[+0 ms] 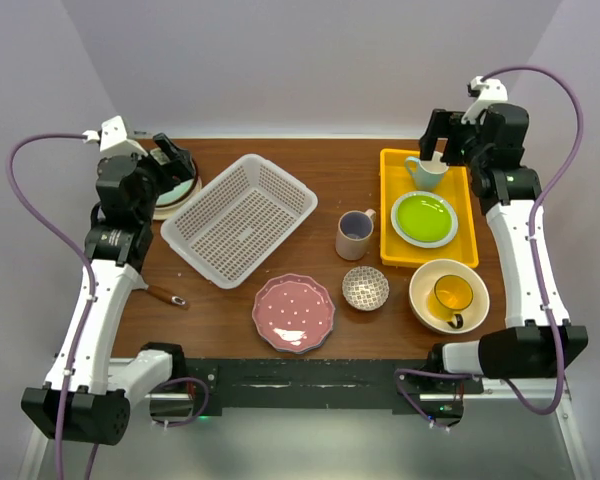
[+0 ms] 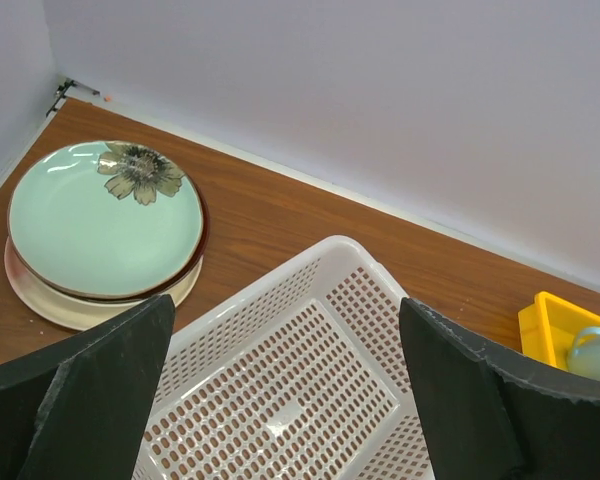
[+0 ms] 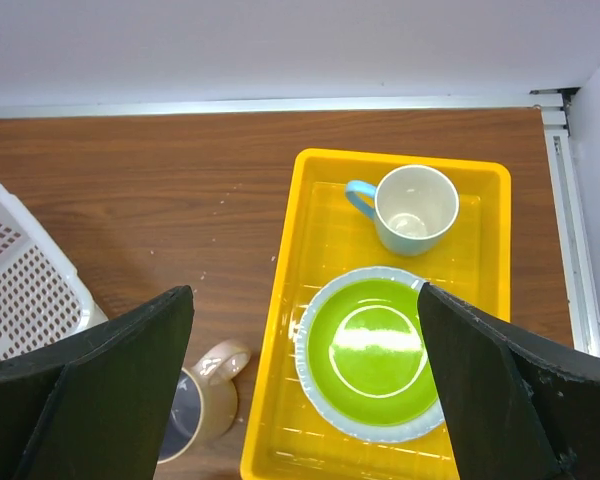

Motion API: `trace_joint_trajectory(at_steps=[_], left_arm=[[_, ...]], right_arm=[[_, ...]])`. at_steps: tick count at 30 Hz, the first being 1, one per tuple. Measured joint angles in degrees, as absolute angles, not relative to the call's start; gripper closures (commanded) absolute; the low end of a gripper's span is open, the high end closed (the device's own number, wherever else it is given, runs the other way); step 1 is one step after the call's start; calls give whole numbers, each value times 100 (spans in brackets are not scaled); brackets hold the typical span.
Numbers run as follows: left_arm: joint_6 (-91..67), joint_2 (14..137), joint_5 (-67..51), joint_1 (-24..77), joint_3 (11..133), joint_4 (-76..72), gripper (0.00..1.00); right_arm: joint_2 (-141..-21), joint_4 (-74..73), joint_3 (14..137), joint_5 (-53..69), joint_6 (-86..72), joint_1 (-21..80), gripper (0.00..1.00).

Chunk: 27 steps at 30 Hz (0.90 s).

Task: Place the mixed dishes into the plastic bin
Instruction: Pick up the plate at the center of the board.

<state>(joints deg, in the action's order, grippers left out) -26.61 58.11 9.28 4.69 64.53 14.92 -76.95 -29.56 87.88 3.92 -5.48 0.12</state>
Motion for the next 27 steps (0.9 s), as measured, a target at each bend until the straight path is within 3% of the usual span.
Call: trace_joint_trajectory(at_steps=[7, 19, 27], left_arm=[[-2779, 6095, 1114, 467, 6451, 1479, 0], [-2906, 6344, 718, -106, 6434, 1468, 1], [-3461, 6587, -331, -1125, 6045, 1168, 0]], right_arm=[[-7841, -2818, 8812, 910, -388, 5, 2], [-8276, -3280, 8702, 4431, 1986, 637, 2], [-8678, -3944, 8578, 5054, 3133, 1487, 2]])
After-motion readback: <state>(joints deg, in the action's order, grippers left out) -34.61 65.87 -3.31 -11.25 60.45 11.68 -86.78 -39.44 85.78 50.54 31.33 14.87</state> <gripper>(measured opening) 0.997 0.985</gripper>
